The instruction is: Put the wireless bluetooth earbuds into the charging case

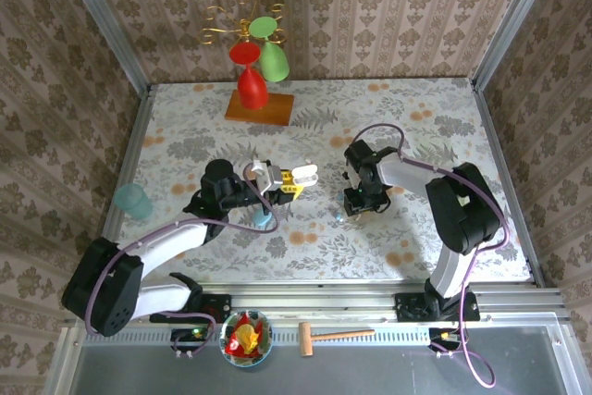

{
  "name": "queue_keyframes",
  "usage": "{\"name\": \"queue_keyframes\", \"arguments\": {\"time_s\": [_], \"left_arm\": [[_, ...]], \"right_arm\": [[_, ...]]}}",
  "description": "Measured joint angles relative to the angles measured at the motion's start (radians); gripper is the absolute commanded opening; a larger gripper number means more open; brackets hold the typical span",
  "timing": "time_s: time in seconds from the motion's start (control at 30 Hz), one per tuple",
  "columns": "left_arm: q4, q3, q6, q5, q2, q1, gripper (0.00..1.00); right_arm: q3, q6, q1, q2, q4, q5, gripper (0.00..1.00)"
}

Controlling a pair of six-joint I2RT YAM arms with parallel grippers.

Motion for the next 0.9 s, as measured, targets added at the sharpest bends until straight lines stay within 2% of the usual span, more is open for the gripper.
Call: {"name": "queue_keyframes", "arguments": {"time_s": [0.1, 0.2, 0.3, 0.5, 0.9], "left_arm": [[-0.007, -0.003, 0.008, -0.006, -0.011, 0.0, 0.08], [-0.015, -0.003, 0.014, -0.013, -0.014, 0.001, 0.08], [-0.022, -0.003, 0.018, -0.014, -0.014, 0.001, 0.07], [-0.024, -0.003, 0.022, -0.017, -0.014, 0.002, 0.07], [-0.02, -0.011, 0.021, -0.018, -0.026, 0.01, 0.07]], "right_arm": [[-0.006, 0.028, 0.007, -0.014, 0.0, 0.038, 0.34], [-0.026, 0.081, 0.019, -0.048, 0.0, 0.084, 0.46], [-0.033, 0.131, 0.046, -0.067, -0.003, 0.127, 0.5], [-0.039, 0.213, 0.089, -0.066, -0.003, 0.171, 0.52], [-0.09, 0.269, 0.09, -0.076, -0.002, 0.233, 0.53]]}}
